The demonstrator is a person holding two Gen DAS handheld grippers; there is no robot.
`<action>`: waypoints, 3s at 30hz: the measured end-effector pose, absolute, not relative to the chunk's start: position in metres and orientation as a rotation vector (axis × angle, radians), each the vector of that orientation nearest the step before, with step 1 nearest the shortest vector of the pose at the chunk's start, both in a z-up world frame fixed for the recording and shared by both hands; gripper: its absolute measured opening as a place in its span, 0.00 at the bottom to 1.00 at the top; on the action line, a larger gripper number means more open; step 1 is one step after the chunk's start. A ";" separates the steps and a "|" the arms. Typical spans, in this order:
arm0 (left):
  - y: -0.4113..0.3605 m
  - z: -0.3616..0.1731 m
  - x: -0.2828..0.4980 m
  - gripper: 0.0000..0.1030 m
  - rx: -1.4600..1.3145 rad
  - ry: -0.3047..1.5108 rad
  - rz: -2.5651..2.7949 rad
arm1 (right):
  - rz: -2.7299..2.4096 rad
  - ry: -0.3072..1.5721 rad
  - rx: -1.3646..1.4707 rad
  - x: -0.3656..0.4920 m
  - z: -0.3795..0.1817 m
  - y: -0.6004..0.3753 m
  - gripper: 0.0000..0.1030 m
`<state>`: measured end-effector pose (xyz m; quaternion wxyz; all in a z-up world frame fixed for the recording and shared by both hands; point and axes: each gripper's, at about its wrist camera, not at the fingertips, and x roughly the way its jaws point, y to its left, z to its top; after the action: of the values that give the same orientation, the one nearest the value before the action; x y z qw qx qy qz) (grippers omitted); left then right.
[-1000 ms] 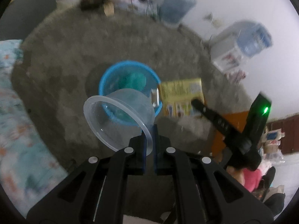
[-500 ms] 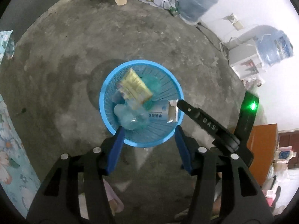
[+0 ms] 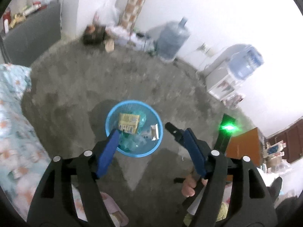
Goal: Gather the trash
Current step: 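Move both open tools back toward the bed, then grasp the red-and-white wrapper with the right gripper while the left gripper grasps the white tissue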
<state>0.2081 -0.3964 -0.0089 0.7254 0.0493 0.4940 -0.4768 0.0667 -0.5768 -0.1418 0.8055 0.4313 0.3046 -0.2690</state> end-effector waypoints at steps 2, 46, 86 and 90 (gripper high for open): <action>-0.365 0.017 0.196 0.69 0.112 1.032 -1.052 | -0.550 0.628 0.873 0.067 -0.118 -0.556 0.74; 0.113 0.040 0.126 0.81 -0.246 0.637 -0.295 | 0.244 0.722 0.566 0.170 0.031 -0.260 0.94; 0.170 -0.008 0.256 0.52 -0.343 0.790 -0.264 | 0.470 1.018 0.755 0.278 -0.035 -0.198 0.56; 0.168 -0.018 0.267 0.33 -0.340 0.847 -0.265 | 0.480 1.027 0.765 0.281 -0.037 -0.195 0.50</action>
<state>0.2671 0.1684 -0.0184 0.8893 -0.1636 0.4076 -0.1277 0.2810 -0.1950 -0.0366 0.7753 0.3535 0.4742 0.2216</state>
